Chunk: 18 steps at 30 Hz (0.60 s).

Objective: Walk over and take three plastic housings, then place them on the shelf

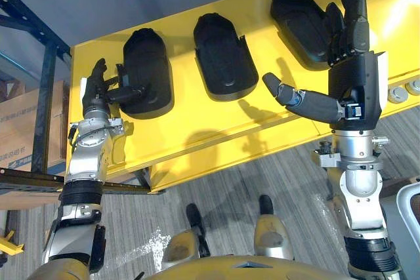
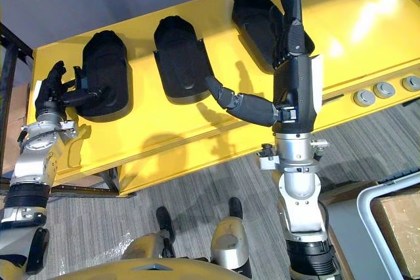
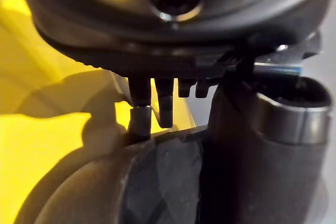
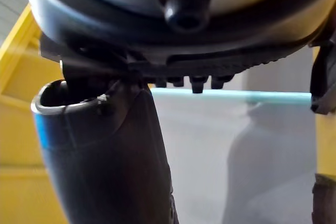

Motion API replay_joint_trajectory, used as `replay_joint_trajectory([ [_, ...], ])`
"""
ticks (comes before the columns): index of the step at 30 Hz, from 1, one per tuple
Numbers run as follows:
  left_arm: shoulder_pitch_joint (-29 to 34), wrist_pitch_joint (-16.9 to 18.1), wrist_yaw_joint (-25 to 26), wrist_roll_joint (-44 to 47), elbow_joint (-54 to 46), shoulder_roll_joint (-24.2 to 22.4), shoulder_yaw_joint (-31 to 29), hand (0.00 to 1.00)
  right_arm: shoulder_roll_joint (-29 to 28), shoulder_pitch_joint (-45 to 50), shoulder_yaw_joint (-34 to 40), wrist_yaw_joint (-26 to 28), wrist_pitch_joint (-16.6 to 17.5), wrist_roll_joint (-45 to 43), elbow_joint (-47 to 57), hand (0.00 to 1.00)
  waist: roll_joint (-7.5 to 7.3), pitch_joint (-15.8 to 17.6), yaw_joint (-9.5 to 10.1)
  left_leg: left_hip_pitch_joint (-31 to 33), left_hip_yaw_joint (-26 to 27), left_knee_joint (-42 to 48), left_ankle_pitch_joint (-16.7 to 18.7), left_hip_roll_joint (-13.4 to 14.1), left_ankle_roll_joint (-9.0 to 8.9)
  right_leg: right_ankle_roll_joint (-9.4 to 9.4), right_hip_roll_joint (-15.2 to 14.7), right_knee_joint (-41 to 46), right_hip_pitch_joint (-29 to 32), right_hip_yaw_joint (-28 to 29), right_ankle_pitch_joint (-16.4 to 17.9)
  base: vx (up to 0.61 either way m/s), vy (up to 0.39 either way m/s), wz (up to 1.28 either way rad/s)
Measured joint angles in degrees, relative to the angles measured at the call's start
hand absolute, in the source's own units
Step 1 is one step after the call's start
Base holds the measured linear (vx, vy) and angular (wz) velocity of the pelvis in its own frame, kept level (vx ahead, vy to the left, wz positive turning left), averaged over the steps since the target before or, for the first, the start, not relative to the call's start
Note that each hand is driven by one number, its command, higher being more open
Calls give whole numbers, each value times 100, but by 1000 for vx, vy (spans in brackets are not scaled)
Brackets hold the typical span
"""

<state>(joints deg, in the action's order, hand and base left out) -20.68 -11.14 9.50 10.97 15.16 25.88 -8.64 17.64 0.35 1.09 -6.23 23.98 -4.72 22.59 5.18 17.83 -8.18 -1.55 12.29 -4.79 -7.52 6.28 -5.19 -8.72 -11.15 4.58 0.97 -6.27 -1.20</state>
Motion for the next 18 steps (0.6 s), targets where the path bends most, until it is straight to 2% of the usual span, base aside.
replay_joint_trajectory([
  [5, 675, -179, -23, -250, -866, -328, 48, 100, -96, 108, -118, -270, 0, 16, -52, 100, -71, -354, 60, -3, -47, -3, 12, 22, -17, -1, 22, -107, -111, -99, -10, 19, -5, 9],
  [10, 972, -61, 233, -196, -1797, -568, 77, 100, -258, 194, -115, -494, 1, 229, -295, 100, -136, -522, 182, -17, -39, -6, 9, 31, -23, 8, 35, -186, -163, -107, -60, 0, 0, 0],
  [12, 1011, 304, 372, 7, -2282, -647, 59, 100, -289, 275, -113, -552, 1, 276, -429, 100, -161, -545, 229, -86, -29, -9, 15, 31, -32, 10, 35, -187, -229, -107, -60, -11, 2, -2],
  [14, 1018, 1013, 537, 240, -2860, -865, 21, 100, -289, 381, -106, -547, 0, 394, -520, 100, -165, -684, 282, -94, -11, -16, 24, 32, -43, 10, 34, -203, -230, -96, -60, -21, 6, -5],
  [15, 1022, 1190, 554, 241, -2985, -912, 16, 100, -289, 382, -104, -537, 0, 394, -532, 100, -166, -723, 284, -95, -7, -25, 25, 33, -44, 10, 34, -211, -230, -95, -59, -15, 3, -5],
  [17, 1101, 1792, 639, 207, -3377, -1056, 15, 100, -287, 381, 17, -383, -9, 305, -561, 100, -162, -876, 272, -119, 26, -30, 32, 36, -52, 13, 38, -285, -267, -83, -83, -11, 2, -7],
  [18, 1148, 1931, 680, 181, -3416, -1066, 14, 100, -284, 381, 64, -322, -19, 216, -562, 100, -160, -903, 263, -137, 36, -31, 36, 39, -56, 13, 40, -287, -281, -76, -82, -4, 1, -9],
])
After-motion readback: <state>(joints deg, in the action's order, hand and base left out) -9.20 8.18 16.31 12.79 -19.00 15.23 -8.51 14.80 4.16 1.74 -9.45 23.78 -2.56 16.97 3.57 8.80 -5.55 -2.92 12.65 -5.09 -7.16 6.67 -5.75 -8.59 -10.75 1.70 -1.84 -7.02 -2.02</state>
